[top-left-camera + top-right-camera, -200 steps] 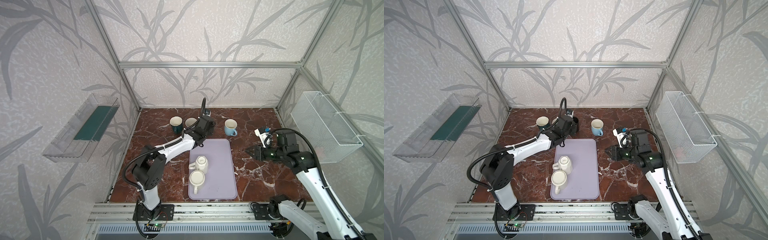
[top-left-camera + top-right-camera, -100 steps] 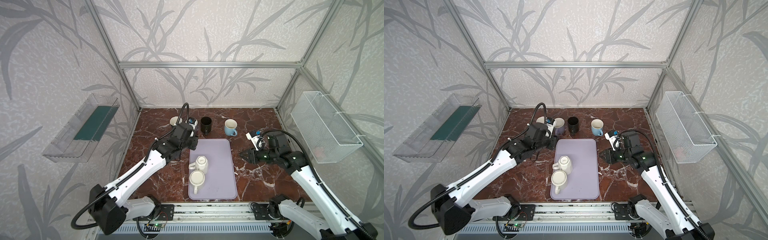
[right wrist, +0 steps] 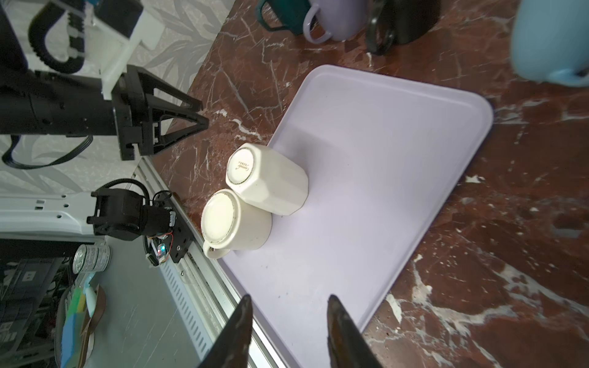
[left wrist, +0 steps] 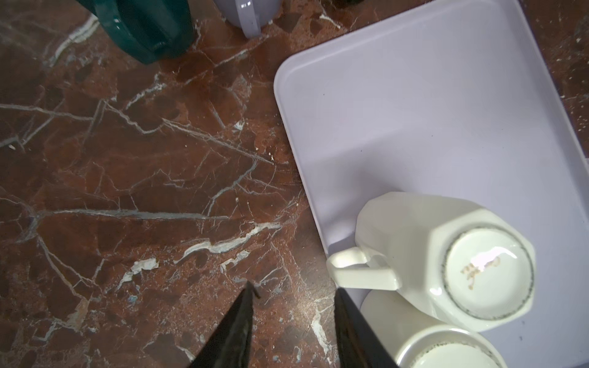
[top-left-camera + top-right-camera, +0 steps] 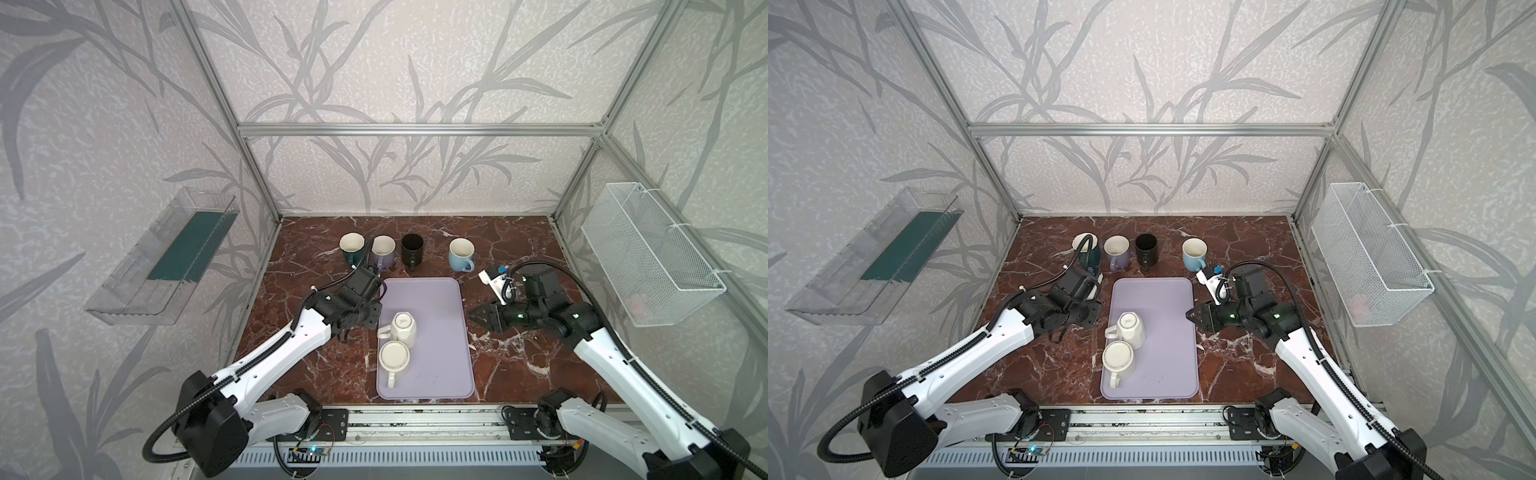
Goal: Turn the mug right side up
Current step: Move the mug to the tray.
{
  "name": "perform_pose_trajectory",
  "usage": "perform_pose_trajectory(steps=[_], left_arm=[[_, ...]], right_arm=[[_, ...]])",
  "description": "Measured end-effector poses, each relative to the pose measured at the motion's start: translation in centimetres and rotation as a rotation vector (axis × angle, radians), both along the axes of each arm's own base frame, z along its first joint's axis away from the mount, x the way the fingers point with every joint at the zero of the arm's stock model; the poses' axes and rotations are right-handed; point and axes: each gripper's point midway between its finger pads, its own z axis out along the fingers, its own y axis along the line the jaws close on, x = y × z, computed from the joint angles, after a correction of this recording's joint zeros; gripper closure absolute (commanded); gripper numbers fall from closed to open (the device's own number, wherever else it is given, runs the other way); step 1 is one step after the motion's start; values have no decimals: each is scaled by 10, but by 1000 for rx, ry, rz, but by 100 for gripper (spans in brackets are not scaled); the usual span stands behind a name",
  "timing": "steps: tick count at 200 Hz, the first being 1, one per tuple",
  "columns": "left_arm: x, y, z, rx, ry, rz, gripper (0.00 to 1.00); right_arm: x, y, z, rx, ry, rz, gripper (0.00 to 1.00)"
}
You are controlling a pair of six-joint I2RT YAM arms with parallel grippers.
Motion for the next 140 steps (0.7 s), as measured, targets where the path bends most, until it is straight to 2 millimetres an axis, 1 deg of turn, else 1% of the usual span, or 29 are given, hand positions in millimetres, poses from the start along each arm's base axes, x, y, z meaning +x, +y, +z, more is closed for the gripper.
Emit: perform_pose_trajectory(steps=[33, 52, 72, 88, 112, 140], left_arm=[[-13, -4, -15, -21, 91, 17, 58], [-23, -6, -20, -61, 116, 25, 58], [-35, -11, -22, -110, 139, 13, 57], [-41, -17, -25, -139, 163, -10, 58], [-46, -30, -31, -153, 194, -53, 59], [-48, -34, -40, -137, 221, -79, 59]], right_arm=[[-30, 44, -40, -60, 78, 132, 61], [-39, 62, -57, -103, 89, 177, 61], [-38, 71, -72, -138, 103, 178, 62], [-35, 76, -78, -148, 106, 170, 62], [-30, 80, -83, -155, 104, 163, 62], [-23, 88, -83, -153, 94, 163, 62]])
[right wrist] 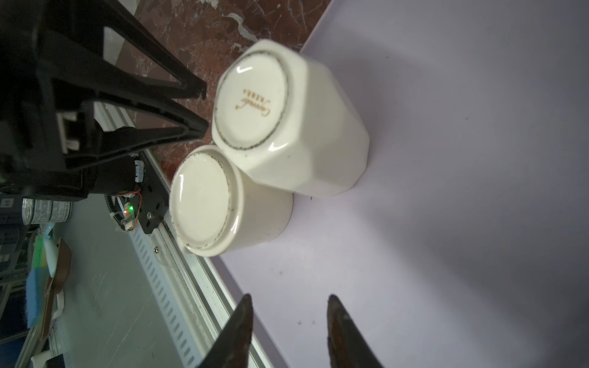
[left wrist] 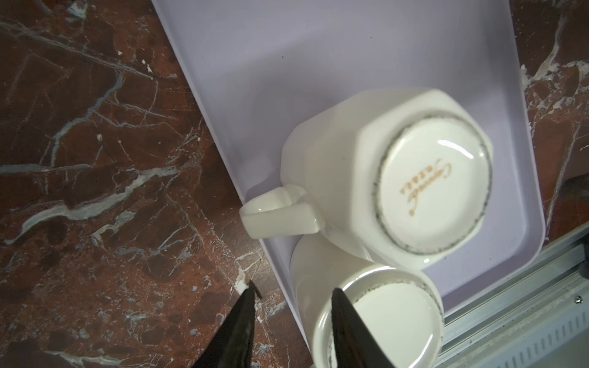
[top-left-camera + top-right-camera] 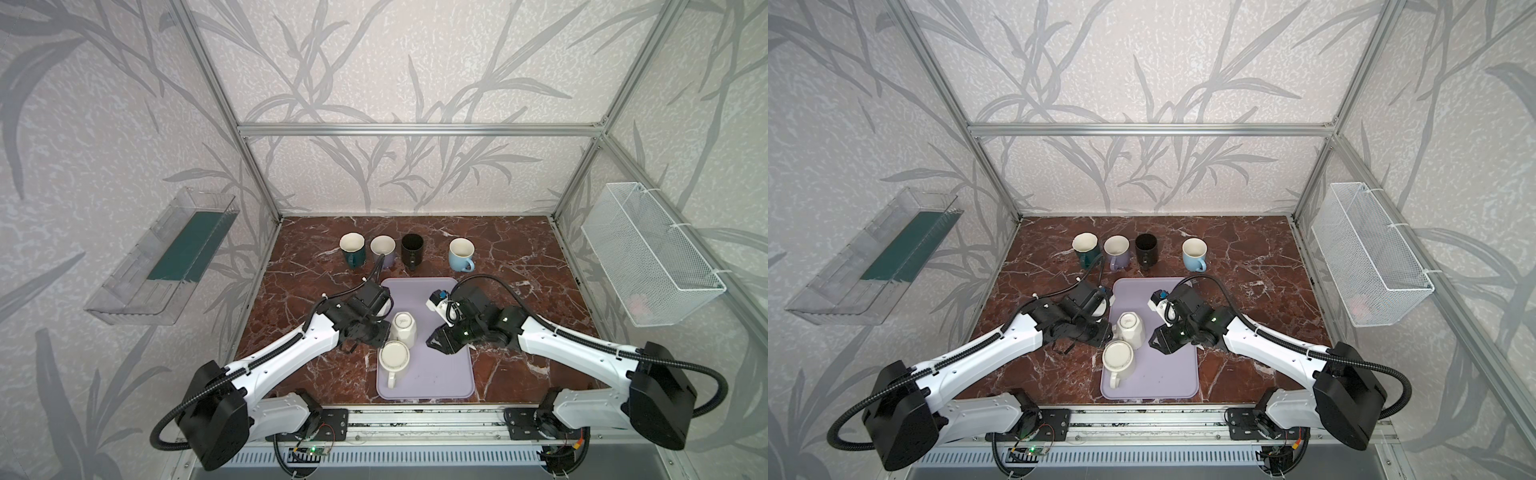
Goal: Turn the mug right side up
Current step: Move the mug to the tray.
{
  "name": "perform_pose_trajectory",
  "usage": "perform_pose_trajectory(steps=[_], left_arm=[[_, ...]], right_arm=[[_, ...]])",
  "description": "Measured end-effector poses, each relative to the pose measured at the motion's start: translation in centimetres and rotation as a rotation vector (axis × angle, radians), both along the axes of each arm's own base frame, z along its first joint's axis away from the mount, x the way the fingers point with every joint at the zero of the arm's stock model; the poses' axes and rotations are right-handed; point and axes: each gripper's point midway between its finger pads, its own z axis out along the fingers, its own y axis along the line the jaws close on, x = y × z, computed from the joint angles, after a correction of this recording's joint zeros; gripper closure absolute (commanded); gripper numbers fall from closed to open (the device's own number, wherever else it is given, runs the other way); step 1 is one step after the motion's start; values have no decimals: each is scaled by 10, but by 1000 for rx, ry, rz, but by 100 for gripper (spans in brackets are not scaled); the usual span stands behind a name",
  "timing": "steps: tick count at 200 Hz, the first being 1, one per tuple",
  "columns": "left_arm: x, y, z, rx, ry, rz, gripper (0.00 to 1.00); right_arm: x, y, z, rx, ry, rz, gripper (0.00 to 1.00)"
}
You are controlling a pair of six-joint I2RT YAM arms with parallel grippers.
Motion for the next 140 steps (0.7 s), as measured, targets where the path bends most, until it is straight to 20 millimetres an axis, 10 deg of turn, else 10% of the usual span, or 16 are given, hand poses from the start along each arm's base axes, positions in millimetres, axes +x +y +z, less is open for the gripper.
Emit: perform_pose_trajectory(steps=[140], left_arm=[[16, -16, -17, 69, 43, -100, 59]], right_arm=[[26, 34, -31, 0, 43, -19, 64]])
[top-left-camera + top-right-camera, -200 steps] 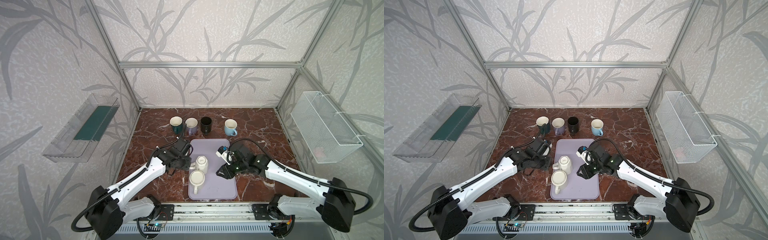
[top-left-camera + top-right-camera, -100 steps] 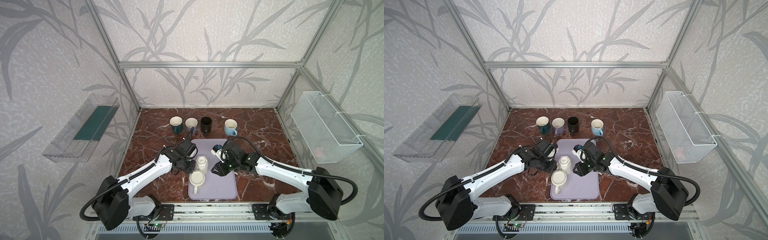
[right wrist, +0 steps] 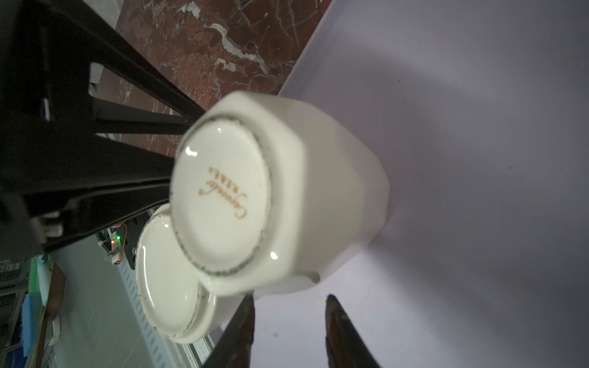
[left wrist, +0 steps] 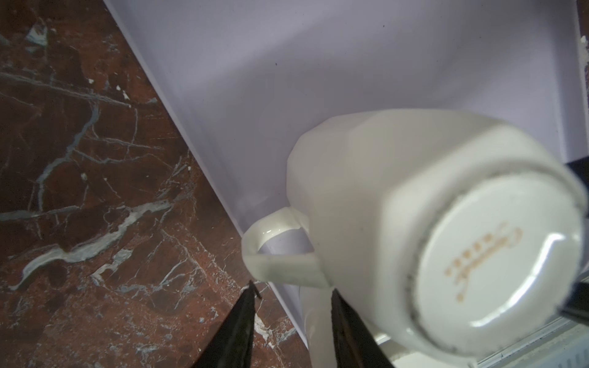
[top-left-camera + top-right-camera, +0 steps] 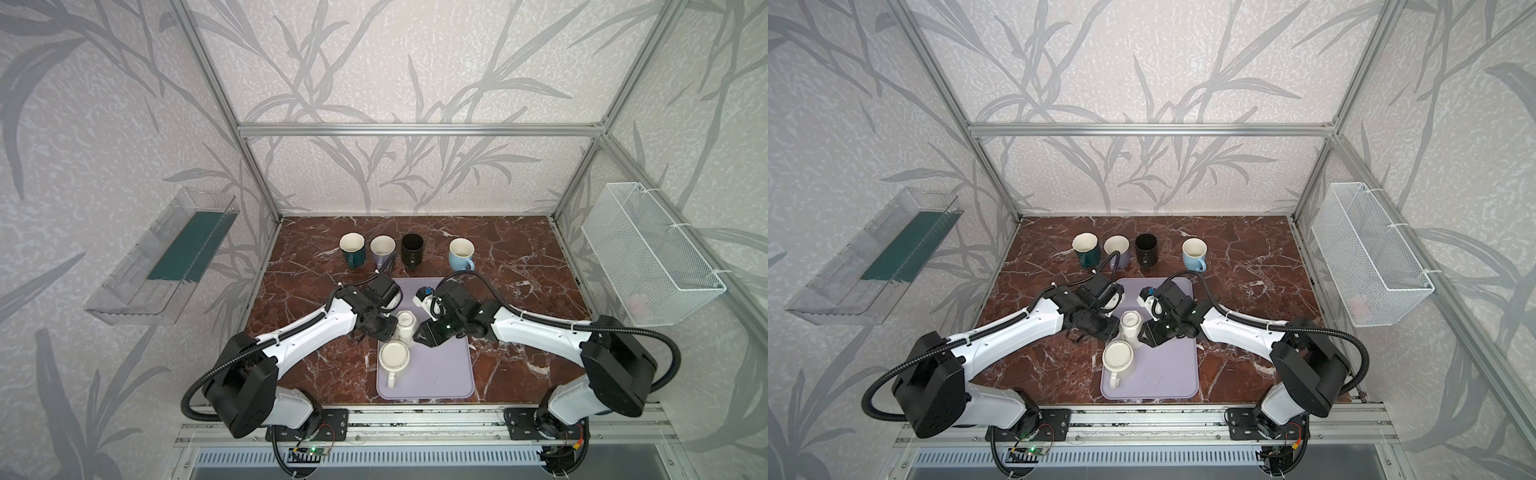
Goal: Turn the mug right side up
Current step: Move the mug to the tray.
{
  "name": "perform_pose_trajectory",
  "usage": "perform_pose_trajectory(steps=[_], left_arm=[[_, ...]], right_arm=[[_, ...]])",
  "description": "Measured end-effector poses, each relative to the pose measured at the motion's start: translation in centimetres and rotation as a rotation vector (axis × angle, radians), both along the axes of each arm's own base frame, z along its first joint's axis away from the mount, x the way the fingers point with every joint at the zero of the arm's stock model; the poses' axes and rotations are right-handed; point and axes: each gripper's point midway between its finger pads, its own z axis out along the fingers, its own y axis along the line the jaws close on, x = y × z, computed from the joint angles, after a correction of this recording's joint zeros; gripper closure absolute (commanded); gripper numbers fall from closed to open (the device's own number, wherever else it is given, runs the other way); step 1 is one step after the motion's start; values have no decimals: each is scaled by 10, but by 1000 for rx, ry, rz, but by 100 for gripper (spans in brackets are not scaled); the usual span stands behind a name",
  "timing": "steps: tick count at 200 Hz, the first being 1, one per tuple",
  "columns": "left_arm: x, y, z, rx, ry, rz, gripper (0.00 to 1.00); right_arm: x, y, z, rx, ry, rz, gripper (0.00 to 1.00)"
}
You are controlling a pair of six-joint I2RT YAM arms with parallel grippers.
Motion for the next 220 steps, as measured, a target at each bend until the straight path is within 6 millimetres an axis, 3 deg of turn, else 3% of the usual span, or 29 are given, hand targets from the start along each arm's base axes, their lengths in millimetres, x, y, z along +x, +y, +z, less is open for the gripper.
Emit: perform_pose_trajectory(steps=[83, 135, 182, 220], left_arm=[[1, -21, -1, -46, -12, -49, 59], [21, -24, 14, -31, -94, -28, 59], [31, -13, 42, -11, -195, -2, 57], [34, -3, 39, 44, -214, 13, 56]], right_arm=[[48, -7, -3, 19, 7, -84, 65], [79, -5, 2, 44, -10, -83, 66], [79, -11, 5, 31, -9, -64, 66], [75, -20, 30, 51, -48, -67, 65]])
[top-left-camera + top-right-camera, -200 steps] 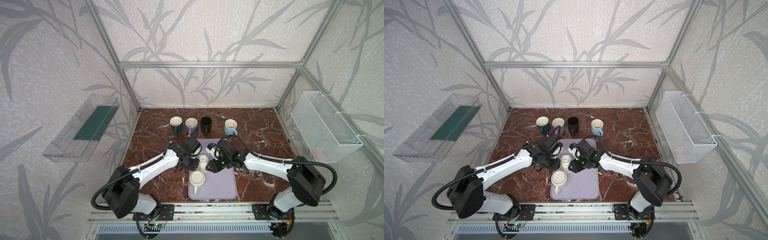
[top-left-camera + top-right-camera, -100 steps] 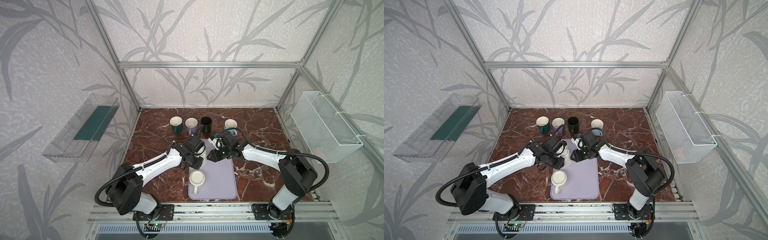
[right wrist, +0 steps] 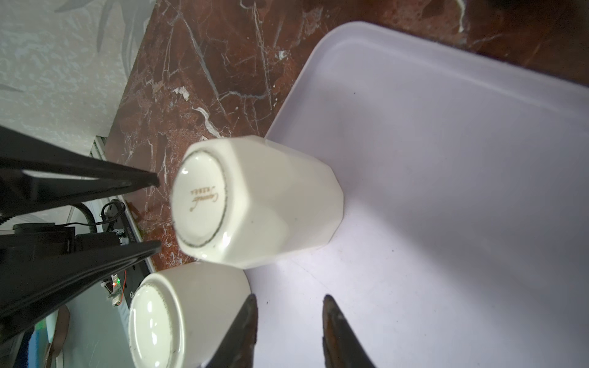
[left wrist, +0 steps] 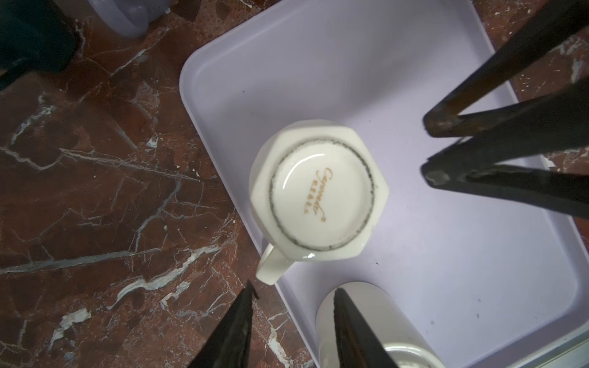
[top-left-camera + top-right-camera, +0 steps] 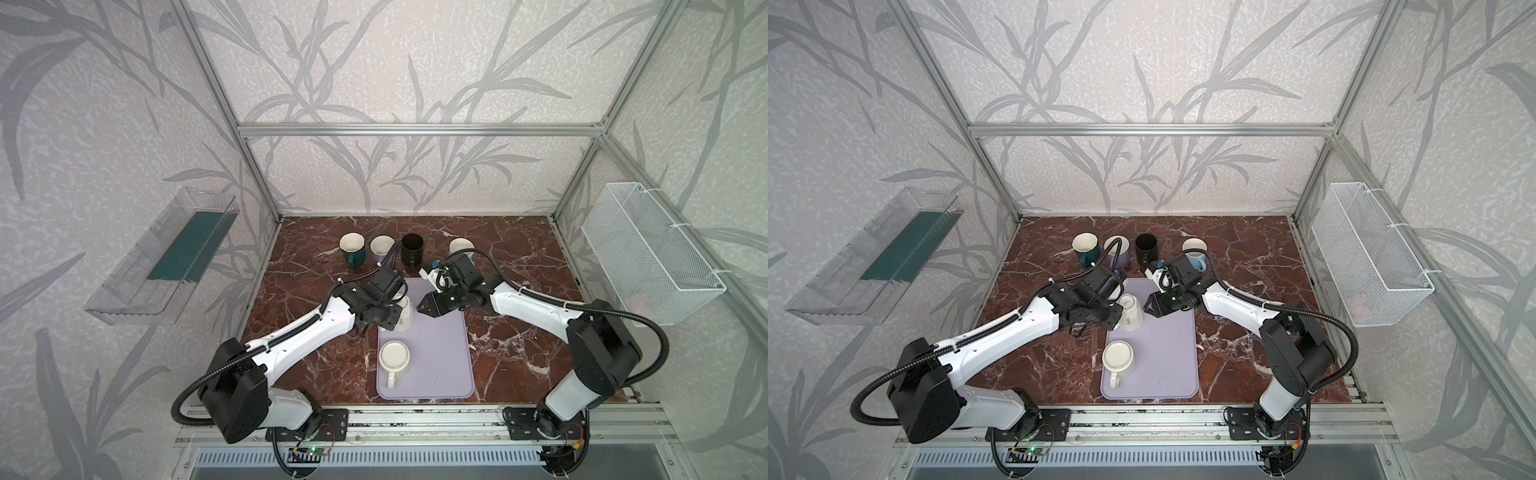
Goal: Turn the mug right side up
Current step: Move the mug to the tray, then pick up the mug from the tray.
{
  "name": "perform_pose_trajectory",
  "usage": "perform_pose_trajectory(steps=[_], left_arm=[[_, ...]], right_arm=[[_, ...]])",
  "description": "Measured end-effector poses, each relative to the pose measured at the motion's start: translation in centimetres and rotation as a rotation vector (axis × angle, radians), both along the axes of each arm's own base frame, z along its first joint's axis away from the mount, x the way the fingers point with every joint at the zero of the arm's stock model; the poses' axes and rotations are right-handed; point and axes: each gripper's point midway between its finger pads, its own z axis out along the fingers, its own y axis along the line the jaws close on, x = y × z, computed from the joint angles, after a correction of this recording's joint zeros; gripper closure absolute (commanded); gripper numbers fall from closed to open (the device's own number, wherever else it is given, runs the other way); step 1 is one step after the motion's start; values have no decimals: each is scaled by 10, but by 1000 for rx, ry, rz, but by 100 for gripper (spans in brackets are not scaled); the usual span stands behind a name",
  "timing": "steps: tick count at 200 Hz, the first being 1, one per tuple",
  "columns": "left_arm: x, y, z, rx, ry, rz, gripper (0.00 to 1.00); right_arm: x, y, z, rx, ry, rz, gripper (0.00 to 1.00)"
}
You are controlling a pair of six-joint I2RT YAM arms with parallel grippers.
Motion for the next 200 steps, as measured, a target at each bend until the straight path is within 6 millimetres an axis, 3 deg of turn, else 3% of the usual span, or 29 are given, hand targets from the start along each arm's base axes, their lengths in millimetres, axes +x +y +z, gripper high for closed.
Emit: perform_pose_trajectory(steps=[76, 125, 200], left_arm=[[5, 7, -27, 87, 52, -23, 56], [9, 13, -38, 119, 76, -35, 57], [12, -3, -37, 38, 77, -77, 60]], right_arm=[[-18, -32, 46, 10, -94, -34, 62], [-29, -50, 46, -8, -97, -63, 61], [-33, -67, 51, -20, -118, -105, 61]])
